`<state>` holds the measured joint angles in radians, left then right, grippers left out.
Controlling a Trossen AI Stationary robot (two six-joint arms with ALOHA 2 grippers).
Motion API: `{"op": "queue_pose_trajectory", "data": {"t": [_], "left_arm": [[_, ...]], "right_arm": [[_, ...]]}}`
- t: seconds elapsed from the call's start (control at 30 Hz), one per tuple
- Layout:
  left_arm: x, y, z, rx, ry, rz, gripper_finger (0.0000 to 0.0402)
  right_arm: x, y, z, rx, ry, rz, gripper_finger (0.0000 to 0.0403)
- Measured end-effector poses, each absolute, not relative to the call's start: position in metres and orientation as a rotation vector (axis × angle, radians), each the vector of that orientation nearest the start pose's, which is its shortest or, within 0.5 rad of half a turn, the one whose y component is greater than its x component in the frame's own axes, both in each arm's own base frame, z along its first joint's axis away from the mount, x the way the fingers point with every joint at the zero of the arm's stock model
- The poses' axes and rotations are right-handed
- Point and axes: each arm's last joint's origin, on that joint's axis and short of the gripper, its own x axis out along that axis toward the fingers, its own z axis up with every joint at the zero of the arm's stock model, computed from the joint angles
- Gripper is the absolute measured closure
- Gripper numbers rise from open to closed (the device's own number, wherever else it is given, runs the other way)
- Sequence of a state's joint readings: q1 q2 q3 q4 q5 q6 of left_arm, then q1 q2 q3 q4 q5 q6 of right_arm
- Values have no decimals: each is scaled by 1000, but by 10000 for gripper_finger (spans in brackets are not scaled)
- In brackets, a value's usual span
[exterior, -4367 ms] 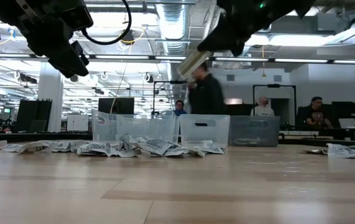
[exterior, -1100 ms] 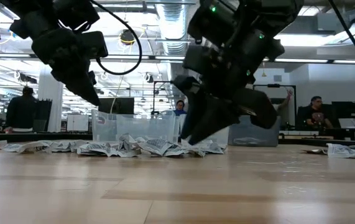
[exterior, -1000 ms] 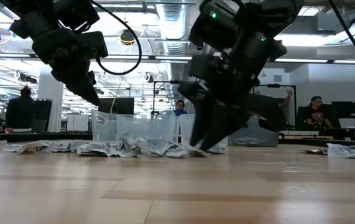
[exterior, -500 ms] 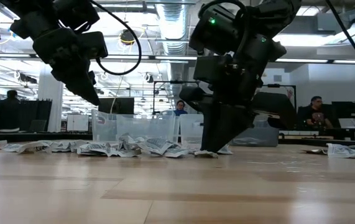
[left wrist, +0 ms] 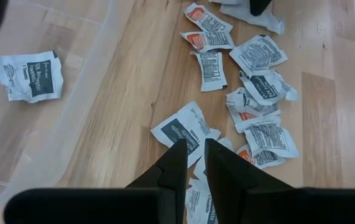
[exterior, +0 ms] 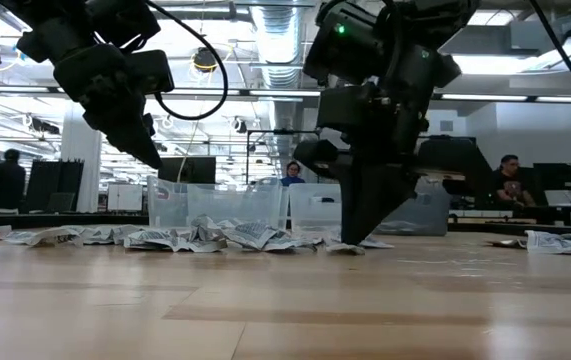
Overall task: Pick & Place First Aid Supplies
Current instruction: Put the bandage pack into the black transparent bin
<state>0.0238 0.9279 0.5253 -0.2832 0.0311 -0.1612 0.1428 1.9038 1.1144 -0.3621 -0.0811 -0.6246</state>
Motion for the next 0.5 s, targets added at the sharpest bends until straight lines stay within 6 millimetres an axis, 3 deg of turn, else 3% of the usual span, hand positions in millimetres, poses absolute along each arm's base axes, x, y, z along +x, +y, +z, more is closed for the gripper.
{"op": "queue_pose_trajectory", "data": {"t": [0.17, 0.37, 0.5], "left_arm": [[185, 4, 213, -174, 685, 48, 346], [185, 4, 213, -174, 685, 48, 346], [184, 3, 205, -198, 694, 58, 346]], "right_arm": [[365, 54, 158, -590, 968, 518, 400], [364, 57, 156, -522, 999, 487, 392], [362, 57, 153, -386, 1050, 412, 381]]}}
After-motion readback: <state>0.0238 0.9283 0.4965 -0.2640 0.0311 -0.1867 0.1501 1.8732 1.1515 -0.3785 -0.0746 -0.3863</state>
